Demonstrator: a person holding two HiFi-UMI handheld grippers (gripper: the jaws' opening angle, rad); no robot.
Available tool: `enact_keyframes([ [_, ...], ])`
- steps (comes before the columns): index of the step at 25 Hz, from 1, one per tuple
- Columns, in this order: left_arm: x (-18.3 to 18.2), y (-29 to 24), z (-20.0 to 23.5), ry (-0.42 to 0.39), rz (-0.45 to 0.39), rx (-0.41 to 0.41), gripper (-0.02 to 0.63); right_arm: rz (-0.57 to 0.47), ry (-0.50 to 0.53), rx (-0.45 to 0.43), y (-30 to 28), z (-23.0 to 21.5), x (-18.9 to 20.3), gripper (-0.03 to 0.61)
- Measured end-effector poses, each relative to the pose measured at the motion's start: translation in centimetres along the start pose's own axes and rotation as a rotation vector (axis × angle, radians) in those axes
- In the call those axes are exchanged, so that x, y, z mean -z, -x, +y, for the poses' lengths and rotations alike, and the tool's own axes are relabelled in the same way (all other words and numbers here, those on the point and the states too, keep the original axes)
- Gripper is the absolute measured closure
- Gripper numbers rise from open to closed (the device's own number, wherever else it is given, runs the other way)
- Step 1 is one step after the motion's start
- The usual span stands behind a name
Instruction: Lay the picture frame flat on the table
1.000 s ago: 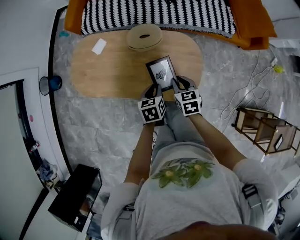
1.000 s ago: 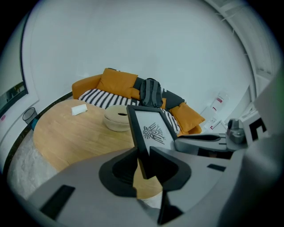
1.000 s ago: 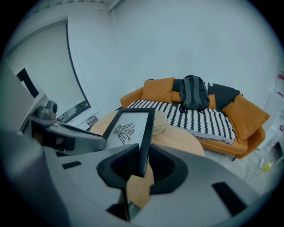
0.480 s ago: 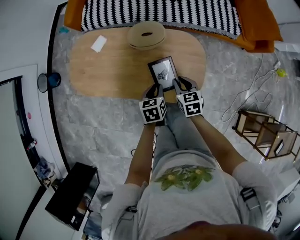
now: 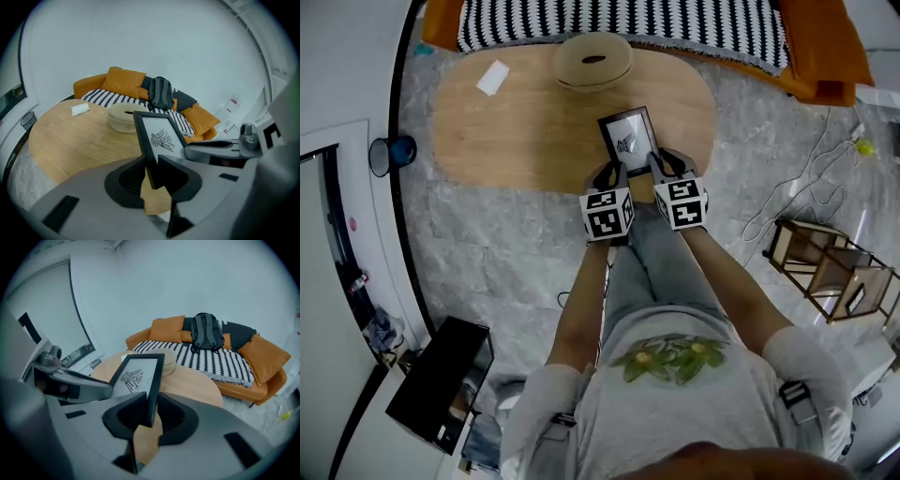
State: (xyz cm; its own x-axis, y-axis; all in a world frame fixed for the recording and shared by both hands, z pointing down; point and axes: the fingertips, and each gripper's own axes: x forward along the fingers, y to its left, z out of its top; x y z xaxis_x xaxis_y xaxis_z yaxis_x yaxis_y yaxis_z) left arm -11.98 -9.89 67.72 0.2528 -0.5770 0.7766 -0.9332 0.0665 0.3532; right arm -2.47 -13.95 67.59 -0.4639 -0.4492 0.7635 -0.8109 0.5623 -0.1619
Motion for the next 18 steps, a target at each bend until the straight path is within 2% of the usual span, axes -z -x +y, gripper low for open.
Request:
enact_keyframes([
  [18,2.2,-3.6,1.5,0.016,0.034,0.013,0.514,0.061,0.020,-0.007,-3.5,-0.7,2.5,0.499],
])
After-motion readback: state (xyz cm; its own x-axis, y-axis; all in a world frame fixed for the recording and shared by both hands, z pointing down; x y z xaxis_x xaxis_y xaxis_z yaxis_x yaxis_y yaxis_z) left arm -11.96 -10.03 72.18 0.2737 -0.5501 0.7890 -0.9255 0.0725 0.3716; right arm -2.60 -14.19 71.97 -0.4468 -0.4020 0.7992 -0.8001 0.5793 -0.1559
